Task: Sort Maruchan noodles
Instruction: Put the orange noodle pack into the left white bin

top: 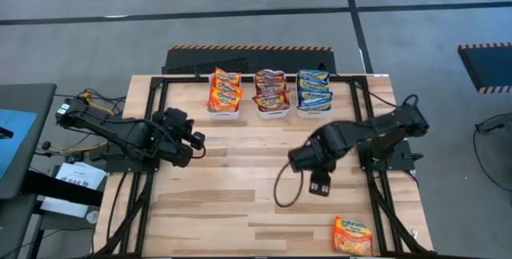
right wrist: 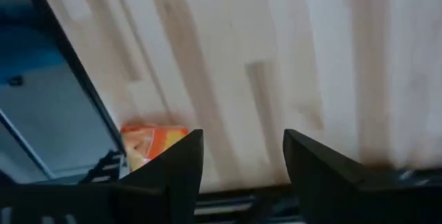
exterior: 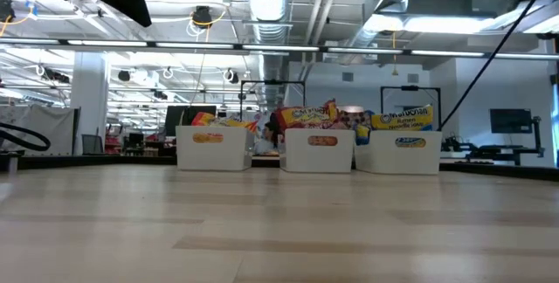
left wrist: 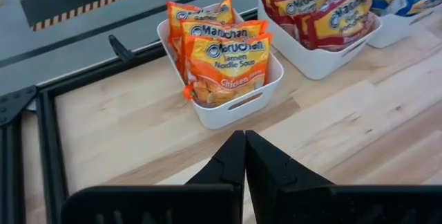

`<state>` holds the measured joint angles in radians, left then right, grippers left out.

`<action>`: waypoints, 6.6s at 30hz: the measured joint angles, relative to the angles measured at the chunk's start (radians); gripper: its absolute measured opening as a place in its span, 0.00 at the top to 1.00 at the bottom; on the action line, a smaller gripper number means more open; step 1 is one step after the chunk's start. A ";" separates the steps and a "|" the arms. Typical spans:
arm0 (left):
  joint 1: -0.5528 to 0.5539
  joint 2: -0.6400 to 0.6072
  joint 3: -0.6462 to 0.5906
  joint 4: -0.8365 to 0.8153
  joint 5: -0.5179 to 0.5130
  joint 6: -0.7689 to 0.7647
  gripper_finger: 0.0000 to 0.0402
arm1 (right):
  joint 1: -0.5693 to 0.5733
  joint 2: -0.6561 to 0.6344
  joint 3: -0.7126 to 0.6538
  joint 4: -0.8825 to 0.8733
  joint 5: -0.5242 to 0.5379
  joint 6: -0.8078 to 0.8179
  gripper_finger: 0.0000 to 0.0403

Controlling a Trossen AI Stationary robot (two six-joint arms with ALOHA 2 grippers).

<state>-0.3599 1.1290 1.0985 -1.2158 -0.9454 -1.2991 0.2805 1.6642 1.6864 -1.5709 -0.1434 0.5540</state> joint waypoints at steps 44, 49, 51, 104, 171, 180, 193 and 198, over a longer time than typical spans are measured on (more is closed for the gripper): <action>0.000 0.003 0.000 0.064 0.129 -0.142 1.00 | 0.790 -0.491 -1.070 1.034 -0.036 1.123 0.49; 0.000 0.003 0.000 0.067 0.129 -0.142 1.00 | 0.793 -0.392 -1.072 1.102 -0.034 1.124 0.49; 0.000 0.003 0.000 0.067 0.129 -0.142 1.00 | 0.793 -0.358 -1.072 1.137 -0.035 1.122 0.49; 0.001 -0.124 0.000 0.108 0.152 -0.019 1.00 | 0.175 -0.160 -0.643 0.920 0.113 0.225 0.99; 0.681 -0.089 0.000 0.789 1.173 1.135 0.66 | -0.542 -0.153 -0.284 1.202 -0.339 -0.321 0.99; 0.680 0.011 -0.001 0.840 1.201 1.036 0.66 | -0.493 -0.153 -0.283 1.179 -0.356 -0.320 0.98; 0.679 0.063 0.000 0.893 1.334 1.096 0.66 | -0.443 -0.153 -0.283 1.098 -0.328 -0.343 0.98; 0.679 0.063 0.000 0.892 1.428 1.122 0.66 | -0.429 -0.153 -0.283 1.096 -0.318 -0.343 0.98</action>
<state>0.3187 1.1919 1.0981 -0.3233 0.4827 -0.1768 -0.1488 1.5108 1.4033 -0.4749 -0.4610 0.2111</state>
